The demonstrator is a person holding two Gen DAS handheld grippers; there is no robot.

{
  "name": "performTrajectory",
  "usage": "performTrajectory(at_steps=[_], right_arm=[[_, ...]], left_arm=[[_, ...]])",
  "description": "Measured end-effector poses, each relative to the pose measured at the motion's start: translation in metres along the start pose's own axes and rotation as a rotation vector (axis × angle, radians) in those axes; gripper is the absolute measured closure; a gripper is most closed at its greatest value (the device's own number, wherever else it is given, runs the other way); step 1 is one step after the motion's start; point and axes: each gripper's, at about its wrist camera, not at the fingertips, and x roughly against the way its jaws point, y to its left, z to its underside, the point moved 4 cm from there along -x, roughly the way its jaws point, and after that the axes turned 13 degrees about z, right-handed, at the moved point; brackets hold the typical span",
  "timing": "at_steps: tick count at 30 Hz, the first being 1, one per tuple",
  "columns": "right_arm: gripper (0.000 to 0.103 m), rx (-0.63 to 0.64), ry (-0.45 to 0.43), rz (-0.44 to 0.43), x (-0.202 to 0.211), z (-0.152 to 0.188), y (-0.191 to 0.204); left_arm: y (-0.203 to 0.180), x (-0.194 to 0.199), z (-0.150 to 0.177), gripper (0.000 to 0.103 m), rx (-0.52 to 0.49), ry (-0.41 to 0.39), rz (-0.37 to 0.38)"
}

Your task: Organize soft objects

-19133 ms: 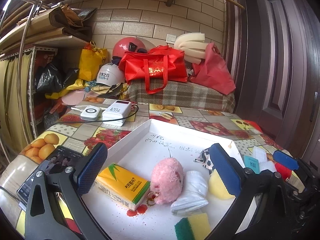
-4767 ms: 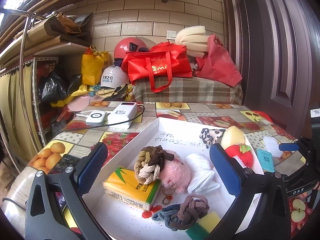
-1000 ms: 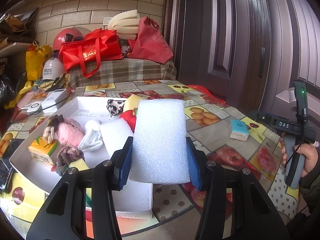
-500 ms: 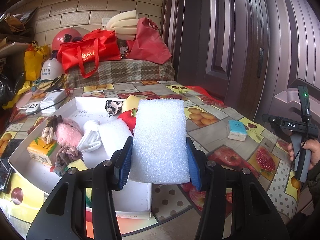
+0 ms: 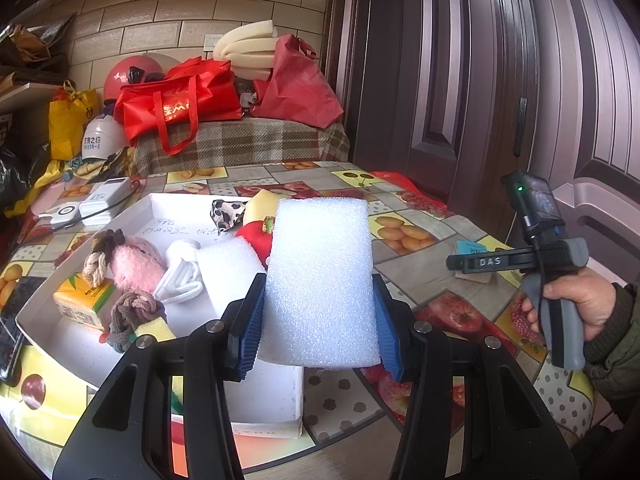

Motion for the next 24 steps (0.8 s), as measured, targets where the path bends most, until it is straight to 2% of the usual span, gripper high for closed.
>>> performTrajectory(at_steps=[2, 3, 4, 6, 9, 12, 14, 16, 24], right_arm=[[0.001, 0.030, 0.028, 0.017, -0.014, 0.002, 0.008], [0.015, 0.042, 0.022, 0.020, -0.014, 0.003, 0.010], [0.038, 0.046, -0.003, 0.003, -0.007, 0.002, 0.010], [0.051, 0.065, -0.036, -0.041, 0.003, 0.004, 0.013], [0.053, 0.045, -0.115, -0.121, 0.025, 0.008, 0.015], [0.053, 0.009, -0.258, -0.195, 0.058, 0.008, 0.021], [0.053, 0.003, -0.351, -0.236, 0.078, 0.008, 0.032], [0.053, 0.006, -0.408, -0.266, 0.094, 0.012, 0.045], [0.053, 0.113, -0.429, -0.388, 0.107, 0.015, 0.112]], left_arm=[[-0.002, -0.001, -0.001, 0.054, -0.001, -0.003, 0.002], [-0.002, -0.001, -0.002, 0.054, -0.001, -0.004, 0.004], [-0.002, -0.001, -0.002, 0.054, 0.001, -0.004, 0.005], [-0.002, -0.001, -0.002, 0.054, 0.004, -0.008, 0.005], [-0.001, 0.001, -0.002, 0.054, 0.007, -0.021, 0.003], [0.002, 0.005, -0.003, 0.054, 0.010, -0.042, -0.010], [0.007, 0.009, -0.005, 0.054, 0.000, -0.062, -0.044], [0.019, 0.015, -0.006, 0.054, -0.008, -0.083, -0.090], [0.107, 0.044, -0.010, 0.054, 0.054, -0.139, -0.297]])
